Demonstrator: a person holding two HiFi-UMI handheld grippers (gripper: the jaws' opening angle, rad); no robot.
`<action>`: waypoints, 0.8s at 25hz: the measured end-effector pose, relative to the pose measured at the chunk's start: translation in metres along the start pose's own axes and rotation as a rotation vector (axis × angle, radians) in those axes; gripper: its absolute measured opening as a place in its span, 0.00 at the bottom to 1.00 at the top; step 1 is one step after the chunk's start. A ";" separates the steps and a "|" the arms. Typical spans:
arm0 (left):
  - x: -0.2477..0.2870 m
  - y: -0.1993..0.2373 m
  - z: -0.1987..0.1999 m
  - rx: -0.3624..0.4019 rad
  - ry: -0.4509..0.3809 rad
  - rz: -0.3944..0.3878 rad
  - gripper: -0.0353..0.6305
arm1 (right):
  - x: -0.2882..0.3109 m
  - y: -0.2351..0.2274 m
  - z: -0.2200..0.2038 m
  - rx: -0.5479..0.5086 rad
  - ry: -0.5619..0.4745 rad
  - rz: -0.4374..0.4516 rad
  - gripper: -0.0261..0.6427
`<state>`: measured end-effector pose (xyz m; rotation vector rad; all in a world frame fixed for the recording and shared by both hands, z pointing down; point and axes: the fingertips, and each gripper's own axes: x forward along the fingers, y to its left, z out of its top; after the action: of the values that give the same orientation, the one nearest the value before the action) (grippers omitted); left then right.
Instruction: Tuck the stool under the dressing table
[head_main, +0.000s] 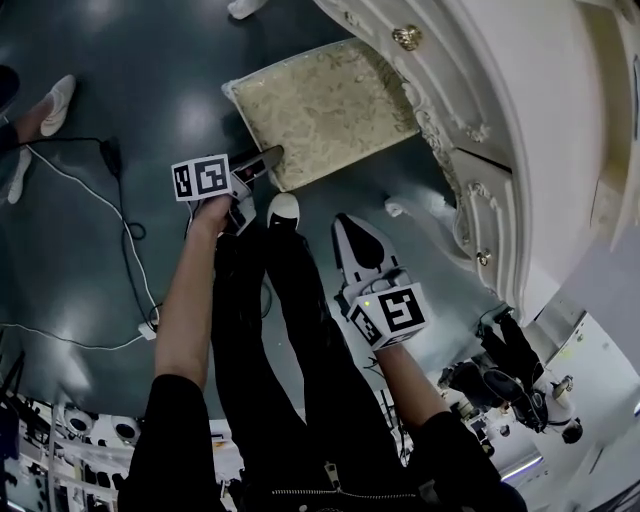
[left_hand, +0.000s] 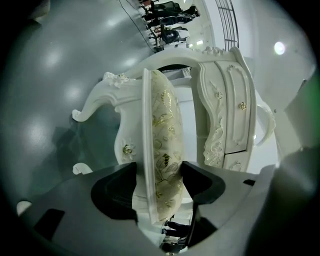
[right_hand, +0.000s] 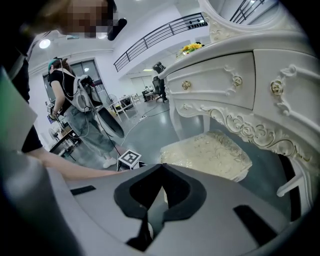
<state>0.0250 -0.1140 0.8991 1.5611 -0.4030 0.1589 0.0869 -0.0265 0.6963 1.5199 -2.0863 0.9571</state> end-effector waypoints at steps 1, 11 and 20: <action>0.005 -0.002 0.001 -0.001 -0.001 0.000 0.50 | 0.000 -0.002 -0.001 0.002 0.001 -0.001 0.04; 0.054 -0.017 0.008 0.005 -0.032 -0.013 0.50 | -0.008 -0.032 -0.002 0.023 -0.019 -0.024 0.04; 0.103 -0.035 0.021 -0.004 -0.027 -0.021 0.50 | -0.015 -0.050 -0.007 0.036 -0.020 -0.032 0.04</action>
<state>0.1293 -0.1512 0.9012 1.5642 -0.4077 0.1200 0.1384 -0.0205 0.7061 1.5819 -2.0629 0.9762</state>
